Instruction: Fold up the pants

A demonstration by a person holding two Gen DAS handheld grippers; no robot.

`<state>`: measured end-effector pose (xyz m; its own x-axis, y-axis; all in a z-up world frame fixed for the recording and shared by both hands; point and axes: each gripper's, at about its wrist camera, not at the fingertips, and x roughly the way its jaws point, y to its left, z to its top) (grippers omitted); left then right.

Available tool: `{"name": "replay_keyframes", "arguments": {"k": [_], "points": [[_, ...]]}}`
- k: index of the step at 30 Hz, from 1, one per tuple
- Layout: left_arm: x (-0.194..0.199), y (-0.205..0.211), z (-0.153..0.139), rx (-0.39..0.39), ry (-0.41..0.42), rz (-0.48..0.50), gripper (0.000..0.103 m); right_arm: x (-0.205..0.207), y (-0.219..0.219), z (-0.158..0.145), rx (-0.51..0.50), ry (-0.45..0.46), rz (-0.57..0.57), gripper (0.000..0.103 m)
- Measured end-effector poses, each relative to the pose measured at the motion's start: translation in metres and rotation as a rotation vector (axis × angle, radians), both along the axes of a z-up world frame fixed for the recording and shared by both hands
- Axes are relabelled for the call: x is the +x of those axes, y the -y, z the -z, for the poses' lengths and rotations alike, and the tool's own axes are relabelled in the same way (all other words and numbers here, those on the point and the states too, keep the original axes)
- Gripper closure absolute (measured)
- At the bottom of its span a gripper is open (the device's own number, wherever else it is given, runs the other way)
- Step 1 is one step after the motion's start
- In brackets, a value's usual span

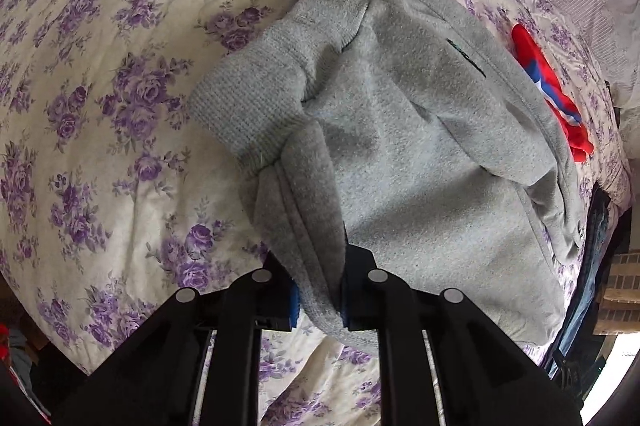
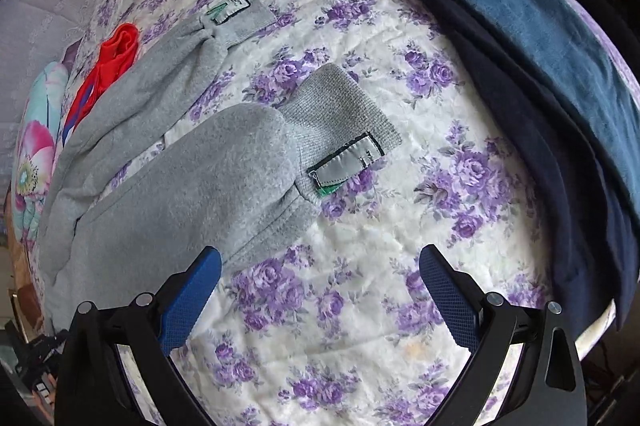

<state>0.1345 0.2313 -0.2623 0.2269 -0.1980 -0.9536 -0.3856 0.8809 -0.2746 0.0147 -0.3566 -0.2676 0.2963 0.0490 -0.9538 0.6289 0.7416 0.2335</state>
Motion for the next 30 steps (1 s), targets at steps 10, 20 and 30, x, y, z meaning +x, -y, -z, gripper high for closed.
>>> {"name": "replay_keyframes", "arguments": {"k": [10, 20, 30], "points": [[-0.002, -0.004, 0.006, -0.017, -0.019, -0.022, 0.090, 0.033, 0.001, 0.028, 0.146, 0.063, 0.089, 0.087], [-0.066, -0.019, -0.030, 0.013, 0.042, -0.091, 0.093, -0.017, -0.013, -0.027, 0.118, 0.034, -0.013, 0.087], [-0.097, -0.029, -0.008, 0.040, -0.059, -0.025, 0.056, -0.039, -0.037, 0.016, -0.011, -0.120, -0.141, 0.041]]}}
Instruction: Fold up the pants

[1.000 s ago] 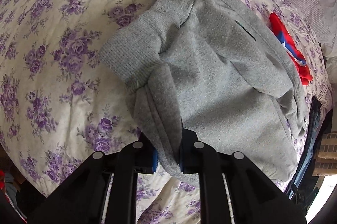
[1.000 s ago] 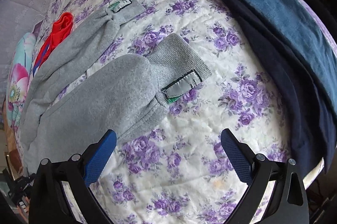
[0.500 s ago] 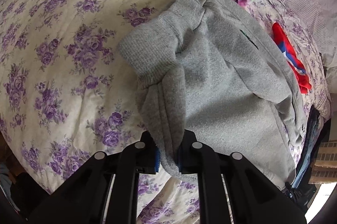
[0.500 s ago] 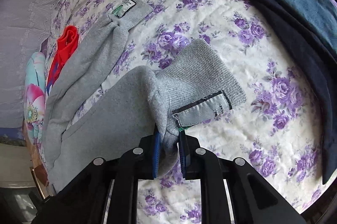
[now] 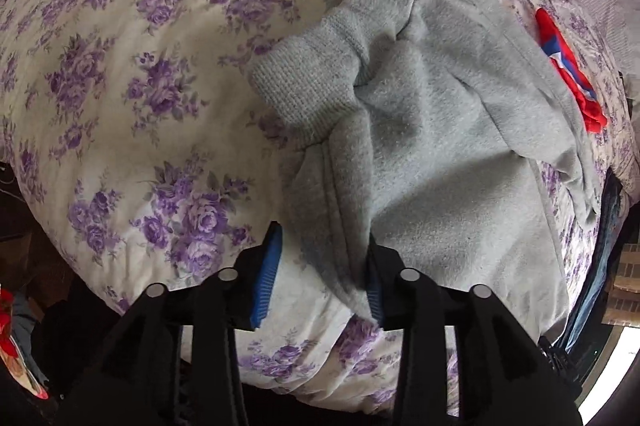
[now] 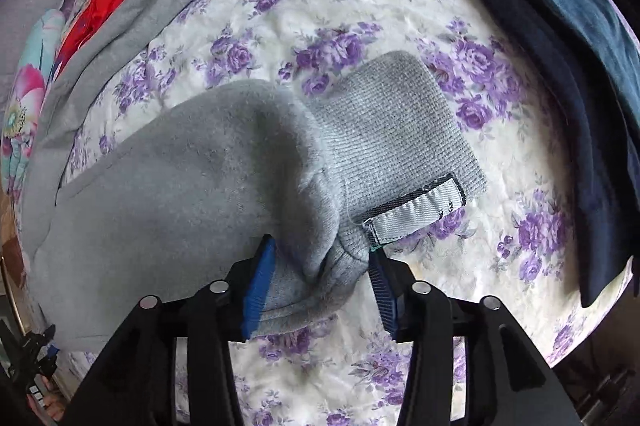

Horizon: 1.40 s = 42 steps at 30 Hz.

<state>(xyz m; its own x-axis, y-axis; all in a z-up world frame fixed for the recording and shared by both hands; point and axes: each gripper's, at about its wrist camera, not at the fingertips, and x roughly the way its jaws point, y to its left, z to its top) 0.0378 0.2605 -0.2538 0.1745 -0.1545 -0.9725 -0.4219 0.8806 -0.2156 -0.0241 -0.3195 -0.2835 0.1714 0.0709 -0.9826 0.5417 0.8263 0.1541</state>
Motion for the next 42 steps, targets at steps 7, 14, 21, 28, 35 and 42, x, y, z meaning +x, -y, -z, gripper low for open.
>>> {"name": "replay_keyframes", "arguments": {"k": [7, 14, 21, 28, 35, 42], "points": [[-0.012, -0.011, -0.082, 0.259, 0.130, 0.059, 0.047, 0.015, -0.002, -0.079, -0.298, 0.084, -0.099, 0.022], [0.115, 0.035, -0.073, 0.188, 0.196, 0.183, 0.042, 0.135, 0.026, -0.068, -0.115, 0.248, -0.086, 0.020], [0.232, 0.063, 0.014, 0.273, -0.007, 0.317, 0.042, 0.244, 0.044, -0.007, -0.094, 0.113, -0.003, 0.028], [0.256, 0.061, 0.031, 0.253, -0.031, 0.329, 0.036, 0.253, 0.046, -0.020, 0.008, 0.191, 0.025, 0.090], [0.247, 0.073, 0.028, 0.296, 0.001, 0.387, 0.036, 0.204, 0.057, -0.034, -0.007, 0.202, 0.063, 0.090], [0.261, 0.079, 0.035, 0.271, -0.050, 0.392, 0.029, 0.213, 0.044, 0.009, -0.090, 0.110, -0.004, 0.068]]}}
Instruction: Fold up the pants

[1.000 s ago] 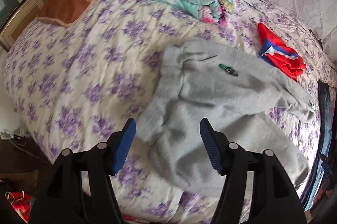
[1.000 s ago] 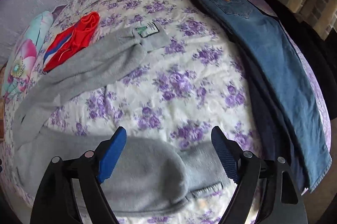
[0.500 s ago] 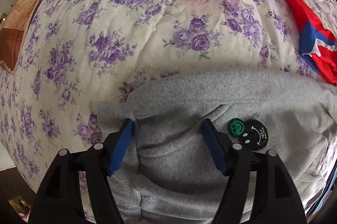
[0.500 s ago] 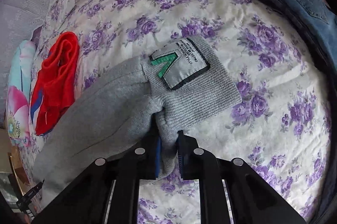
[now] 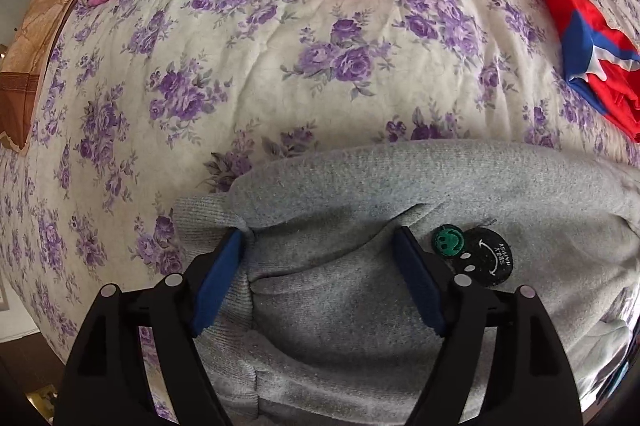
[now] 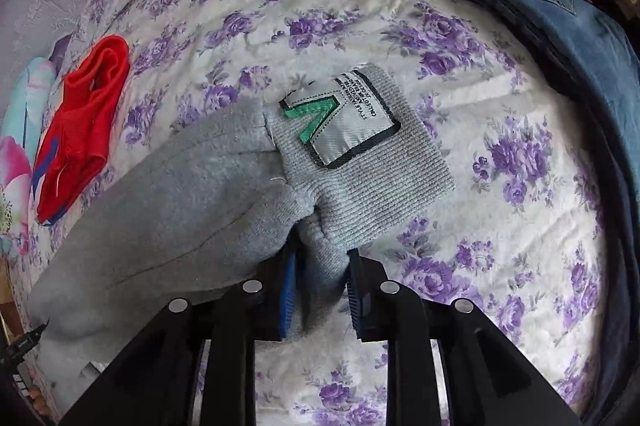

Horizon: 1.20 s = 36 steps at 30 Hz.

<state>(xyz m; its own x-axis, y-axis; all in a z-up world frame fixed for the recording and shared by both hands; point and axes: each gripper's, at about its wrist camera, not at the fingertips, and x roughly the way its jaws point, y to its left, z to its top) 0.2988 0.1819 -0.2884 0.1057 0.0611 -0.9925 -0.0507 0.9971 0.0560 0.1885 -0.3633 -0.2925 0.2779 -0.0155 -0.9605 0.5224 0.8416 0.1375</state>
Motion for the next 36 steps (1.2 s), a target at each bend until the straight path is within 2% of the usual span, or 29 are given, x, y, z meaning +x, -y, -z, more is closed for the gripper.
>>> {"name": "replay_keyframes", "arguments": {"k": [2, 5, 7, 9, 13, 15, 17, 20, 22, 23, 24, 26, 28, 31, 33, 36], "points": [[-0.004, -0.005, -0.018, -0.014, 0.003, 0.034, 0.033, -0.005, -0.006, -0.014, -0.001, -0.016, -0.035, 0.059], [-0.020, -0.023, -0.055, 0.015, 0.086, 0.086, 0.033, -0.031, -0.018, -0.044, -0.039, 0.020, -0.081, 0.057], [-0.022, -0.035, -0.074, 0.036, 0.124, 0.147, 0.031, -0.052, -0.027, -0.061, -0.025, 0.055, -0.112, 0.054], [-0.016, -0.045, -0.086, 0.062, 0.138, 0.240, 0.018, -0.070, -0.037, -0.073, 0.012, 0.084, -0.129, 0.052], [0.001, -0.041, -0.079, 0.053, 0.088, 0.437, 0.016, -0.095, -0.061, -0.084, 0.072, 0.107, -0.147, 0.052], [0.008, -0.030, -0.065, 0.007, 0.036, 0.491, 0.016, -0.096, -0.073, -0.087, 0.081, 0.101, -0.162, 0.052], [0.017, -0.018, -0.046, -0.031, -0.026, 0.541, 0.016, -0.095, -0.087, -0.092, 0.061, 0.090, -0.187, 0.052], [0.024, -0.003, -0.018, 0.001, -0.079, 0.610, 0.017, -0.092, -0.102, -0.102, 0.001, 0.074, -0.232, 0.052], [0.028, 0.000, -0.004, -0.012, -0.116, 0.620, 0.031, -0.085, -0.113, -0.108, -0.020, 0.075, -0.271, 0.052], [0.030, -0.001, -0.002, -0.075, -0.132, 0.610, 0.055, -0.079, -0.121, -0.110, -0.021, 0.082, -0.303, 0.052], [0.031, -0.002, -0.004, -0.102, -0.118, 0.602, 0.081, -0.072, -0.131, -0.114, -0.018, 0.093, -0.346, 0.052], [0.029, -0.003, -0.010, -0.122, -0.082, 0.615, 0.088, -0.052, -0.157, -0.120, 0.007, 0.126, -0.459, 0.050], [0.025, -0.006, -0.014, -0.132, -0.060, 0.616, 0.089, -0.024, -0.190, -0.124, 0.037, 0.148, -0.592, 0.047], [0.020, -0.012, -0.025, -0.155, -0.023, 0.609, 0.090, 0.021, -0.254, -0.126, 0.037, 0.177, -0.856, 0.038], [0.019, -0.018, -0.032, -0.170, -0.002, 0.599, 0.090, 0.051, -0.297, -0.121, 0.026, 0.163, -1.015, 0.037], [0.017, -0.020, -0.034, -0.174, 0.013, 0.595, 0.090, 0.090, -0.351, -0.102, -0.020, 0.092, -1.195, 0.037]]}}
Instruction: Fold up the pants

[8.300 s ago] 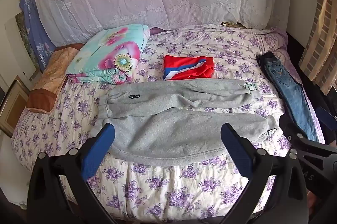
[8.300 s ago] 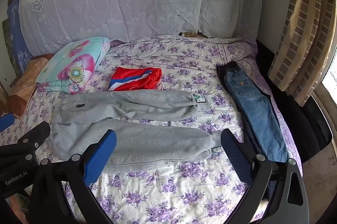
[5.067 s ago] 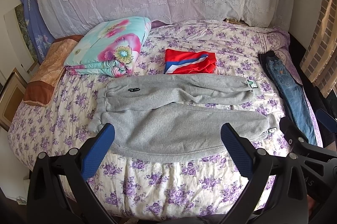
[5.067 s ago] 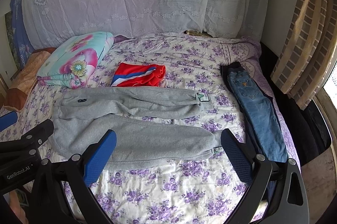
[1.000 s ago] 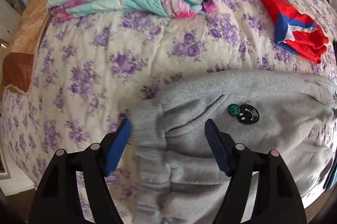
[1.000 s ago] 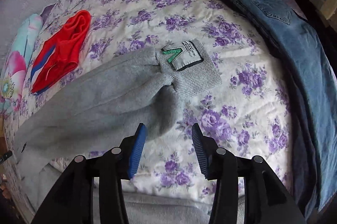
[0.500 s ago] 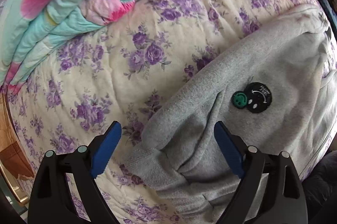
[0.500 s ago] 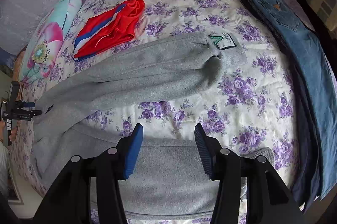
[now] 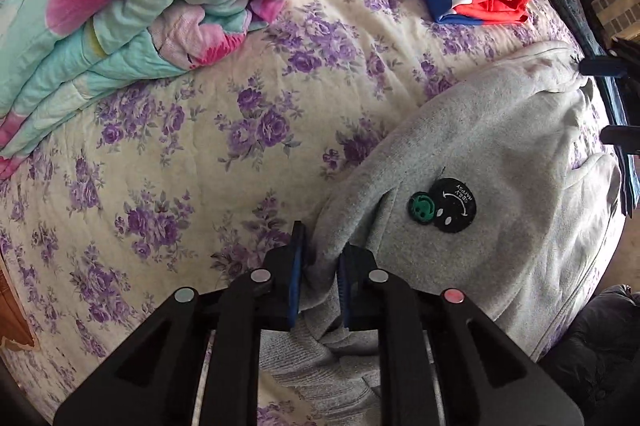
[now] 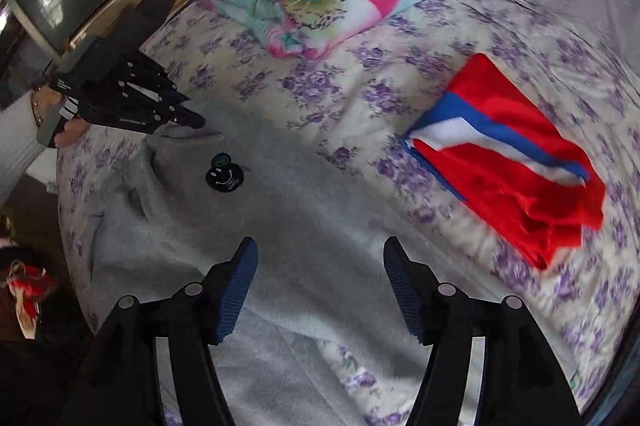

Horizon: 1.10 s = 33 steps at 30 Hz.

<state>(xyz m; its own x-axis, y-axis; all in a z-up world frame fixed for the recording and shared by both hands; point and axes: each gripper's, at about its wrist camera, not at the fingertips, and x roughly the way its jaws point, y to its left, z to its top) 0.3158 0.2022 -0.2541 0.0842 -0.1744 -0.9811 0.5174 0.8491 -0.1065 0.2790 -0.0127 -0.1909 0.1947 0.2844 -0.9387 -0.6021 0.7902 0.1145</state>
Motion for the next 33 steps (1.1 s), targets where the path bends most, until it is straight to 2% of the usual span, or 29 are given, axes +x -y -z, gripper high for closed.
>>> {"name": "replay_keyframes", "arguments": {"k": [4, 7, 11, 13, 14, 18, 21, 24, 27, 29, 33], "points": [[0.000, -0.003, 0.003, -0.009, 0.011, -0.009, 0.090, 0.031, -0.041, 0.027, -0.101, -0.066, -0.168, 0.037], [-0.001, -0.005, 0.003, -0.024, 0.015, -0.017, 0.089, 0.045, -0.054, 0.040, -0.159, -0.080, -0.232, 0.037], [-0.005, -0.012, 0.000, -0.032, 0.019, -0.019, 0.089, 0.061, -0.060, 0.050, -0.138, -0.133, -0.256, 0.039], [-0.008, -0.021, -0.001, -0.036, 0.017, -0.025, 0.089, 0.065, -0.059, 0.062, -0.132, -0.182, -0.270, 0.096], [-0.006, -0.021, 0.001, -0.035, 0.017, -0.028, 0.089, 0.067, -0.060, 0.067, -0.141, -0.204, -0.263, 0.097], [0.002, -0.014, 0.000, -0.004, 0.059, -0.059, 0.089, 0.077, -0.061, 0.047, -0.140, -0.054, -0.212, 0.097], [0.022, -0.030, -0.002, -0.039, 0.078, -0.162, 0.088, 0.094, -0.055, 0.034, -0.075, 0.035, -0.120, 0.097], [0.040, -0.036, 0.014, -0.022, 0.047, -0.215, 0.088, 0.110, -0.059, 0.049, -0.088, 0.032, -0.077, 0.097], [0.042, -0.030, 0.024, 0.018, 0.041, -0.204, 0.088, 0.109, -0.064, 0.058, -0.116, 0.029, -0.091, 0.097], [0.037, -0.030, 0.014, 0.001, 0.059, -0.198, 0.088, 0.108, -0.058, 0.044, -0.068, 0.013, -0.073, 0.097], [0.012, -0.041, -0.026, -0.092, 0.113, -0.174, 0.088, 0.091, -0.035, -0.007, 0.057, 0.014, -0.095, 0.097]]}}
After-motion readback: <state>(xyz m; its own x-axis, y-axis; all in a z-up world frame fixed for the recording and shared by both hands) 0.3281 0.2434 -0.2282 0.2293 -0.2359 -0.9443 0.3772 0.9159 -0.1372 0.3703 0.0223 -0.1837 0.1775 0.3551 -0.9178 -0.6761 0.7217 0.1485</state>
